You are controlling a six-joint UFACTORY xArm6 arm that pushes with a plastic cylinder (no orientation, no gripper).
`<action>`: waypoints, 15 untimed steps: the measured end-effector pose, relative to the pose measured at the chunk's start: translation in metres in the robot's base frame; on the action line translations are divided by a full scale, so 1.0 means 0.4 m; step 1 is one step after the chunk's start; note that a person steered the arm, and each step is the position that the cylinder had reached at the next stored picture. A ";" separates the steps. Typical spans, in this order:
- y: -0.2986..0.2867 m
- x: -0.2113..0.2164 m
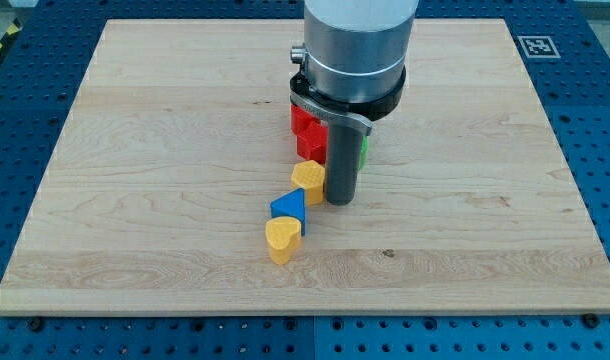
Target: Move the green circle to the bottom right of the hexagon
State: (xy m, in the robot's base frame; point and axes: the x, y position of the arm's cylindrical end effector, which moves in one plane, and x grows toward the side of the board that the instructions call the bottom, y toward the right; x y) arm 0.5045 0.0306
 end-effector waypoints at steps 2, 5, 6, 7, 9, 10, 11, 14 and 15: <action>0.115 -0.021; 0.137 -0.122; 0.169 -0.220; 0.148 -0.277; 0.027 -0.294; -0.002 -0.280; 0.071 -0.248; -0.043 -0.216; -0.043 -0.211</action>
State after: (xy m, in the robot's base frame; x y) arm 0.4202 0.0135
